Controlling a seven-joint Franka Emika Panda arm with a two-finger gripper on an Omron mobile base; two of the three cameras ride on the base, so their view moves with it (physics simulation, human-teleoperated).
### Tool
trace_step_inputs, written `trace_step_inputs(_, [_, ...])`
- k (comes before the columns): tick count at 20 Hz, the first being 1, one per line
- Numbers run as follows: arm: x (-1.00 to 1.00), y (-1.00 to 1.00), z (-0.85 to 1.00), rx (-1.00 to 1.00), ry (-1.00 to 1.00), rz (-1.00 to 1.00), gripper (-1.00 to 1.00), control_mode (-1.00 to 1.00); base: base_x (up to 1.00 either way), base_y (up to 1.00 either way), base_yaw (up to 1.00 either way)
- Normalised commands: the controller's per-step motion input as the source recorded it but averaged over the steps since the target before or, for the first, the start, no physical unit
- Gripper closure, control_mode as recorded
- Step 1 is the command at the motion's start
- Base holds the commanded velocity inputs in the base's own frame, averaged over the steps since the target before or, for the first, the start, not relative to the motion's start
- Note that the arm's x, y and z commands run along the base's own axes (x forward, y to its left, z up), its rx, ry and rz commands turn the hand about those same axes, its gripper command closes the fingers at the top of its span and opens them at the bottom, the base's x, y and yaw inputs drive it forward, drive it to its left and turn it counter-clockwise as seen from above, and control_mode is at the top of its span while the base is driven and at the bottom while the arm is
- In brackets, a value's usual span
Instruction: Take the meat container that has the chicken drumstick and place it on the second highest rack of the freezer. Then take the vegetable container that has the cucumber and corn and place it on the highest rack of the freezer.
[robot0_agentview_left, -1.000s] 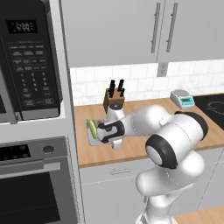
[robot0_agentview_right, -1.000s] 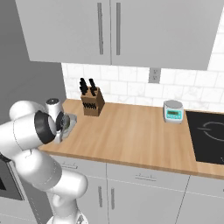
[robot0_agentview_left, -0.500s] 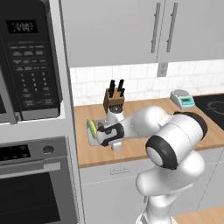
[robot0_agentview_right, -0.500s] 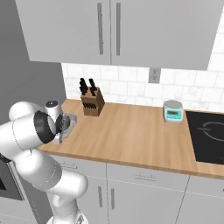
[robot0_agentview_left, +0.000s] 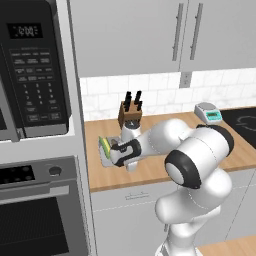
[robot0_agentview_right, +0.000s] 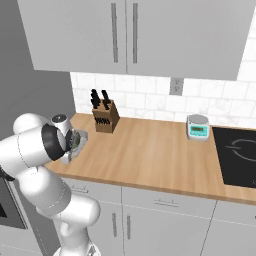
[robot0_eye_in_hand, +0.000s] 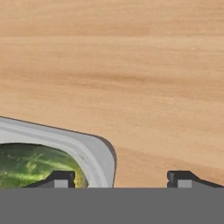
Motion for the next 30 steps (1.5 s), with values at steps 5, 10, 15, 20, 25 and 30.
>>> trace_step_inputs(5, [0.00, 0.00, -0.03, 0.00, -0.07, 0.00, -1.00, -1.00, 0.00, 0.00, 0.00])
trace_step_inputs(10, [0.00, 0.00, 0.00, 0.00, 0.00, 0.00, -1.00, -1.00, 0.00, 0.00, 0.00])
trace_step_inputs(15, [0.00, 0.00, 0.00, 0.00, 0.00, 0.00, -1.00, -1.00, 0.00, 0.00, 0.00])
trace_step_inputs(20, [0.00, 0.00, 0.00, 0.00, 0.00, 0.00, 1.00, -1.00, 0.00, 0.00, 0.00])
trace_step_inputs(25, [0.00, 0.00, 0.00, 0.00, 0.00, 0.00, 1.00, -1.00, 0.00, 0.00, 0.00])
trace_step_inputs(30, [0.00, 0.00, 0.00, 0.00, 0.00, 0.00, 1.00, -1.00, 0.00, 0.00, 0.00])
